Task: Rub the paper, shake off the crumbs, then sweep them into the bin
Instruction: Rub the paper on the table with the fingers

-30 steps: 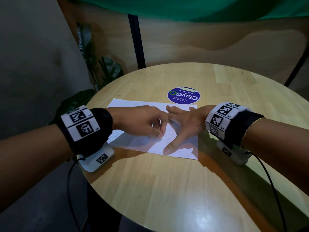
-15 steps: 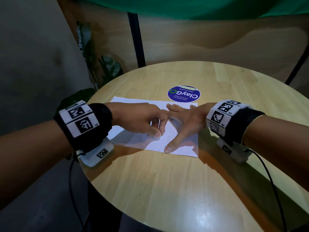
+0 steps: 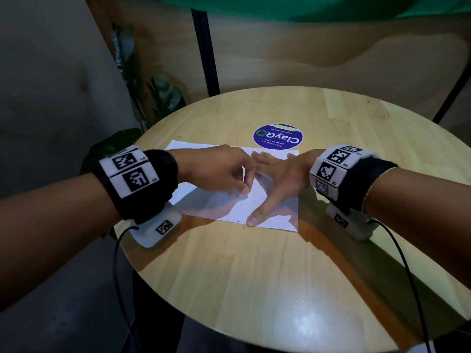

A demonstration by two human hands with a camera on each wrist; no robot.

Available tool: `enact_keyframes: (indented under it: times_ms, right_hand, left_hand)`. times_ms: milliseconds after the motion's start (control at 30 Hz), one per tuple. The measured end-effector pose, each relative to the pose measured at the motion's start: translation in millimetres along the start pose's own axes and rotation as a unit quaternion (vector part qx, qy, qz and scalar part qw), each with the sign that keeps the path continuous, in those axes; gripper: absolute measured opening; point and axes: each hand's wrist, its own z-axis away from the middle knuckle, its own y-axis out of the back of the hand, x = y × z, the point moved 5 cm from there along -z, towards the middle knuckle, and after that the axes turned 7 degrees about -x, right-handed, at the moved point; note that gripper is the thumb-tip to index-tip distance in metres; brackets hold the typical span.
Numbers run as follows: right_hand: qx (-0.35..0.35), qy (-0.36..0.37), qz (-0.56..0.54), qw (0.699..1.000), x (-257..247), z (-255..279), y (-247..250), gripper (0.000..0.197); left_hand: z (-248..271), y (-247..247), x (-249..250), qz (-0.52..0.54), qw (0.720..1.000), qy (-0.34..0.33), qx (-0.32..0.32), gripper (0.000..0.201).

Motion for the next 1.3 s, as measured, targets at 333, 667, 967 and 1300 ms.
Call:
enact_keyframes:
  times_ms: [333, 667, 967, 1300]
  right_hand:
    - [0.005, 0.001, 0.005, 1.0, 2, -4, -2, 0.143]
    - [0.012, 0.004, 0.002, 1.0, 0, -5, -3, 0.143]
    - [0.012, 0.001, 0.008, 1.0, 0, -4, -2, 0.147]
    - [0.011, 0.013, -0.02, 1.0, 3, -1, 2, 0.139]
  left_hand:
    - [0, -7, 3, 0.037, 0.998, -0.03, -0.041, 0.003]
    - [3, -14, 7, 0.086, 0.986, -0.057, -0.131, 0.007]
    - [4, -10, 3, 0.07, 0.989, -0.038, -0.128, 0.008]
    - [12, 8, -12, 0.053, 0.998, -0.009, 0.019, 0.003]
